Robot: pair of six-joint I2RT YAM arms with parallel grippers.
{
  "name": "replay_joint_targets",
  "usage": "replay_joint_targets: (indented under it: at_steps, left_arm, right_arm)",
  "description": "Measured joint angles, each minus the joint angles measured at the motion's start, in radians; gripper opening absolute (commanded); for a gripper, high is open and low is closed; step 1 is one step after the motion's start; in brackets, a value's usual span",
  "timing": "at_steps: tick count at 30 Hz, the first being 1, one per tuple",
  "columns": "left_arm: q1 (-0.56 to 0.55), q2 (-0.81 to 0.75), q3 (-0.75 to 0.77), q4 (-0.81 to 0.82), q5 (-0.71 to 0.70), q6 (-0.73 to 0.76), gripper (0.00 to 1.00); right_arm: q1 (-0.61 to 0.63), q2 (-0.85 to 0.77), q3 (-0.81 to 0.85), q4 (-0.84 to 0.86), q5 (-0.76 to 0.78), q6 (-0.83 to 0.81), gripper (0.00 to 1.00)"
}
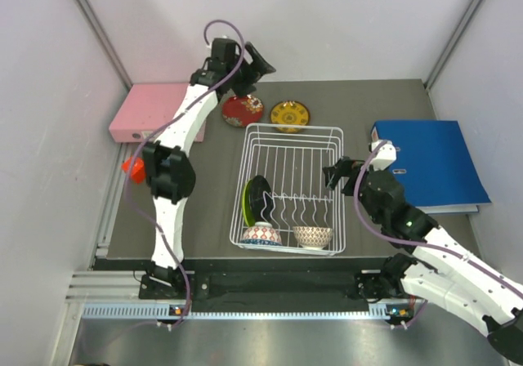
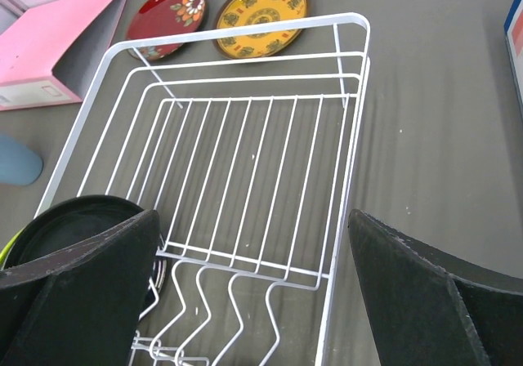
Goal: Unload the mixed dishes from the dish rack
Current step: Place the plate at the center of the board, then pick up the plate from the dish rack.
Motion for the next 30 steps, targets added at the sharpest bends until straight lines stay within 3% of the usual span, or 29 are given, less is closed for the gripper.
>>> replay_joint_targets:
  at_steps: [4,6,8,12,15,19,24,30]
  left_arm:
    - [-0.049,-0.266,-0.101,-0.016,-0.172,0.097,0.99]
    - [-0.126,-0.409,-0.182,-0.025,-0.306,0.167,0.99]
    - [-0.267,-0.552,-0.274,-0.036,-0.491,0.243,0.98]
    - [-0.570,-0.703,-0.446,-0.100,-0.769,0.310,0.82]
    - [-0.690,-0.720,-0.579,-0.219,-0.921,0.275,0.77]
    - [-0.772,-0.689,-0.718,-0.432,-1.059,0.146,0.73]
    - [-0.846,-0.670,-0.739,-0.652,-1.152,-0.034,0.72]
    - [-0.883,-0.659,-0.754,-0.755,-1.187,-0.194,0.66]
  right_arm:
    - [-0.001,-0.014,0.000,-0.003,-0.002,0.000,0.97]
    - [-0.002,-0.026,0.000,-0.011,0.000,-0.001,0.97]
    - [-0.002,-0.037,0.000,-0.017,0.002,-0.001,0.97]
    - [-0.002,-0.054,0.000,-0.023,0.004,-0.002,0.97]
    - [-0.002,-0.054,-0.002,-0.023,0.004,-0.002,0.97]
    - [-0.002,-0.054,-0.021,-0.022,0.003,-0.001,0.97]
    - [-0.002,-0.048,-0.035,-0.025,-0.003,-0.001,0.97]
    - [-0.002,-0.046,-0.035,-0.024,-0.013,-0.001,0.96]
